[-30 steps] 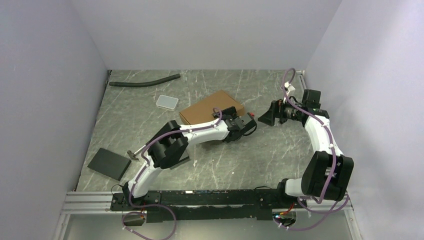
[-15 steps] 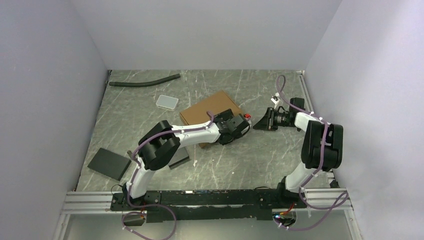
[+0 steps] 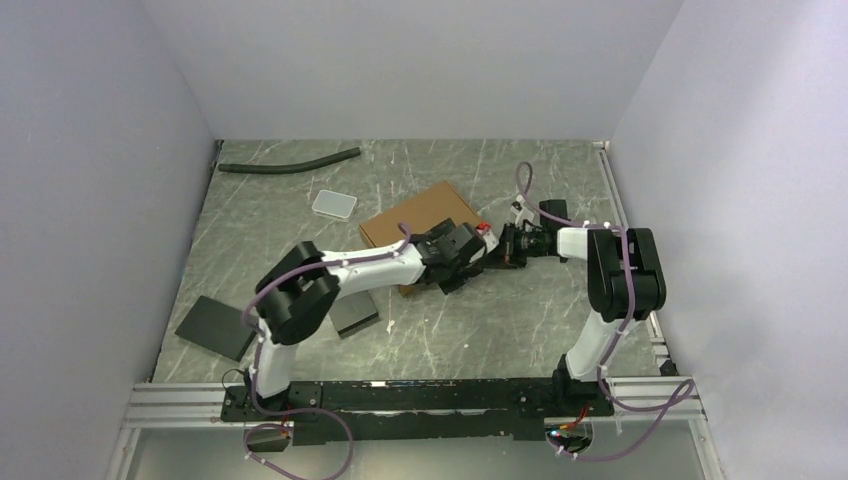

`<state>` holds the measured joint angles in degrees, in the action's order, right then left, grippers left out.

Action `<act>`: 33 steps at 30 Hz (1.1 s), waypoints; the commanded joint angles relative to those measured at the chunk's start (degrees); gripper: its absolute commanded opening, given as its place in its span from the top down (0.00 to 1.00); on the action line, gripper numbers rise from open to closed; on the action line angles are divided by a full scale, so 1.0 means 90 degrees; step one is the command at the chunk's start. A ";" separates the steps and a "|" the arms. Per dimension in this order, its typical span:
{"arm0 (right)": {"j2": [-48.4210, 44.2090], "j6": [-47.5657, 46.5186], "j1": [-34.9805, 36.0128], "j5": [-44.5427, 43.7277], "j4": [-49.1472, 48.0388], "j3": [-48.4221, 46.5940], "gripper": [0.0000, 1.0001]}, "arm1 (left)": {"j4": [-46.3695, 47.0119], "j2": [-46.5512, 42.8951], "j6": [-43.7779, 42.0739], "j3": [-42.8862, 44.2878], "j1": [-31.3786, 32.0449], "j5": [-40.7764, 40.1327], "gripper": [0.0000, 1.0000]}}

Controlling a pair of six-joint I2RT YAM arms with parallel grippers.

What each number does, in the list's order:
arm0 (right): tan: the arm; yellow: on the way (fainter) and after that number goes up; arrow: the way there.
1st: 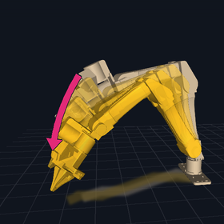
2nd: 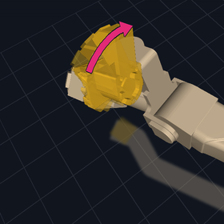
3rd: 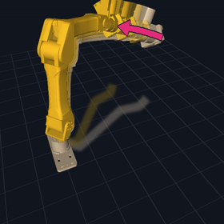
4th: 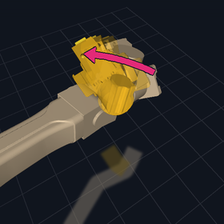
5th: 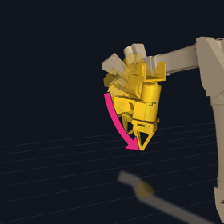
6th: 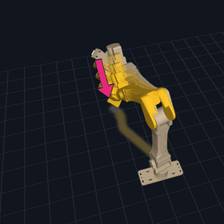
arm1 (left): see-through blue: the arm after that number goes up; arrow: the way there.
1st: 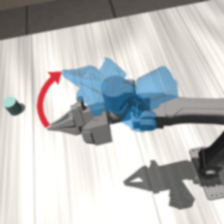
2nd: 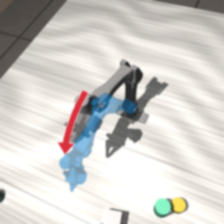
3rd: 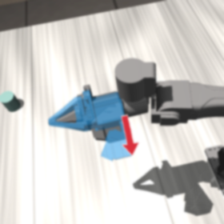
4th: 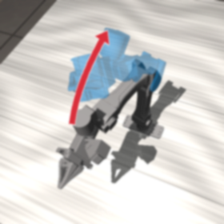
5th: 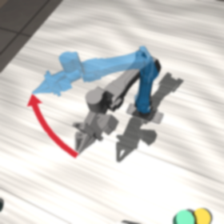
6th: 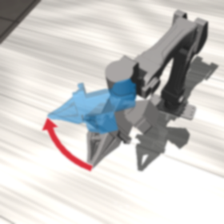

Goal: Fold the paper box

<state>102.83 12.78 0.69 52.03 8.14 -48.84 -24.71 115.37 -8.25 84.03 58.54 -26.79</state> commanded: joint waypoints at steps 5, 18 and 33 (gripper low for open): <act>0.0312 0.1617 0.0503 -0.2262 -0.2650 -0.0329 1.00 | 0.0347 -0.1985 0.1814 -0.0712 -0.1941 0.2879 0.00; 0.0474 0.1111 0.0244 -0.1653 -0.2814 -0.0420 0.97 | -0.0097 0.0583 0.2309 0.1433 -0.4442 0.5081 0.11; 0.0547 0.0613 0.0656 -0.1555 -0.2142 -0.1087 0.95 | 0.0929 0.0363 0.2881 0.0147 -0.4201 0.7336 0.26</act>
<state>110.02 20.91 7.27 36.53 -11.35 -56.23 -17.08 121.62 14.96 88.23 18.20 33.43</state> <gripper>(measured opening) 0.035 0.737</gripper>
